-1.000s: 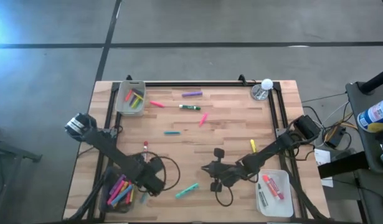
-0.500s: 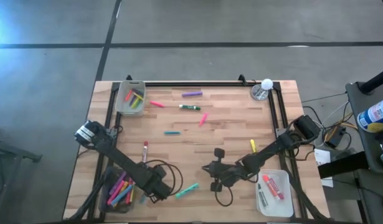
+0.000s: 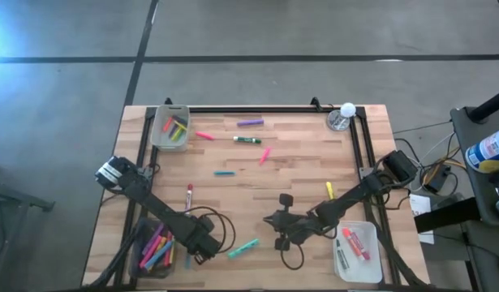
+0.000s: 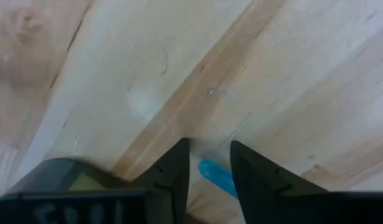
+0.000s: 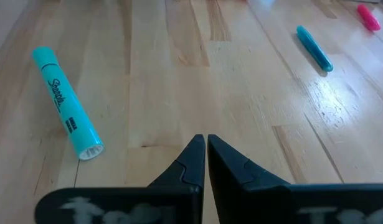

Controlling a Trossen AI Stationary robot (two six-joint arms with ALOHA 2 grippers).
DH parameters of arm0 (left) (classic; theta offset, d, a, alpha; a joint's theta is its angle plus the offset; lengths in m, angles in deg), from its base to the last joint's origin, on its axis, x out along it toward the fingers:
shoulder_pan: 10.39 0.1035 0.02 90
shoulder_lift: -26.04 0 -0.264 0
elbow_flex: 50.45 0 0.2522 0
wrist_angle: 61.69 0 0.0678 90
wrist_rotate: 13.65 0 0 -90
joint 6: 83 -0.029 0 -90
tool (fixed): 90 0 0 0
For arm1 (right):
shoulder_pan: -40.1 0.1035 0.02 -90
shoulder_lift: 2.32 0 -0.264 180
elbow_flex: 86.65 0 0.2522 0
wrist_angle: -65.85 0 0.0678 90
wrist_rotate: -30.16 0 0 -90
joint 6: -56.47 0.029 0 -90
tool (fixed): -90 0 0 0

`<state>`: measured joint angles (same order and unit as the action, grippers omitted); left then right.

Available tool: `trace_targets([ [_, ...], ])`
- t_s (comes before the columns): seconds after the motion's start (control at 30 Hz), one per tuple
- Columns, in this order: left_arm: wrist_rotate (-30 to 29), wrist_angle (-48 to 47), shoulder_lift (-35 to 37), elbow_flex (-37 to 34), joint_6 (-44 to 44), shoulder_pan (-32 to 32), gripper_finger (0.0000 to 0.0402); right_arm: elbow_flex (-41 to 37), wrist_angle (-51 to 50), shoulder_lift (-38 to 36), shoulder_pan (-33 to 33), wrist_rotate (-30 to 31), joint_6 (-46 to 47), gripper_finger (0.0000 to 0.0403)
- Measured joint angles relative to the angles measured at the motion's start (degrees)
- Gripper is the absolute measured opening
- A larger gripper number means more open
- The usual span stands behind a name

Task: Pick & Place Markers
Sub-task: Put the bottom blue pen into the gray bin

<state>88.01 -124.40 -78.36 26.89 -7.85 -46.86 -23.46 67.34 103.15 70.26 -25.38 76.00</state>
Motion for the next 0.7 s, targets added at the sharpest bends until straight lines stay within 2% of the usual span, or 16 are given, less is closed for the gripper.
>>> trace_targets([
  [0.23,-0.31,-1.64,-0.30,1.72,-2.64,-0.02,0.0044,0.00,0.02,0.00,-0.02,0.02,-0.01,0.0013],
  [0.33,-0.28,-3.22,-0.50,4.03,-3.02,-0.13,0.0030,0.00,0.02,0.00,-0.02,0.02,0.00,0.0013],
  [0.5,-1.05,-6.59,-0.46,8.20,-6.97,-0.47,0.0041,0.00,0.02,0.00,-0.02,0.02,-0.02,0.0013],
  [0.7,-7.04,-6.41,-0.44,12.16,-23.43,-4.08,0.0073,0.00,0.00,0.00,-0.02,0.02,-0.04,0.0013],
])
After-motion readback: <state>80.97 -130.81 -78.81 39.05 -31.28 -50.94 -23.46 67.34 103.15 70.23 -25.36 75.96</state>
